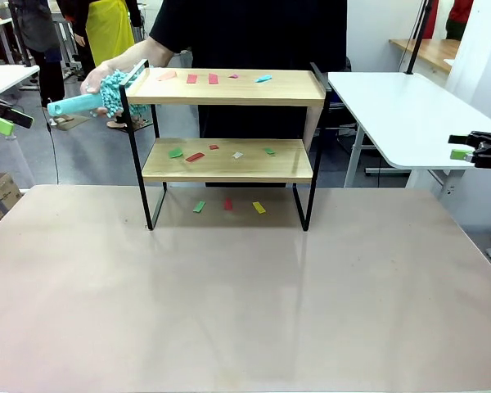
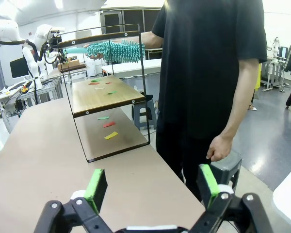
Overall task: Clean the shelf.
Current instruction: Pick up the Duster handed by the human.
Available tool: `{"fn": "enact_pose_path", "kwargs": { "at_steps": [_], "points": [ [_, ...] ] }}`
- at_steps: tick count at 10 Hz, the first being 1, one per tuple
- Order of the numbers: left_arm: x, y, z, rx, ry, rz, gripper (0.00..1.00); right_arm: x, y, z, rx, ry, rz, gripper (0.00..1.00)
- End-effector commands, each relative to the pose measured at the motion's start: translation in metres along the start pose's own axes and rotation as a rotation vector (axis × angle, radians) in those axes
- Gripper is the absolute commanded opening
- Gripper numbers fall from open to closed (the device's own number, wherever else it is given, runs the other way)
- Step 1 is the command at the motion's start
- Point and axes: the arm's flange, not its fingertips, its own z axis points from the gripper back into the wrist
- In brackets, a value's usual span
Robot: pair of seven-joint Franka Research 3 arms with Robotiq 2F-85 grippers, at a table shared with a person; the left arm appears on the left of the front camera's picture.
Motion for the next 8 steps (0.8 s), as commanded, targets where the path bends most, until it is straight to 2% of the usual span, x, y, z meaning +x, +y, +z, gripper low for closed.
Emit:
{"fn": "enact_pose_path", "kwargs": {
  "at_steps": [1, 4, 6, 8],
  "points": [
    [0.0, 0.0, 0.0, 0.0, 0.0, 0.0, 1.0, 0.002, 0.0, -0.001, 0.0, -0.002, 0.004, 1.0],
    [0.048, -0.021, 0.009, 0.167, 0.053, 0.137, 1.0, 0.002, 0.0, -0.001, 0.0, -0.002, 0.004, 1.0],
    [0.088, -0.033, 0.002, 0.261, 0.148, 0.248, 1.0, 0.002, 0.0, -0.001, 0.0, -0.002, 0.004, 1.0],
    [0.125, -0.043, -0.016, 0.439, 0.235, 0.358, 1.0, 0.002, 0.0, -0.001, 0.0, -0.002, 0.004, 1.0]
  ]
}}
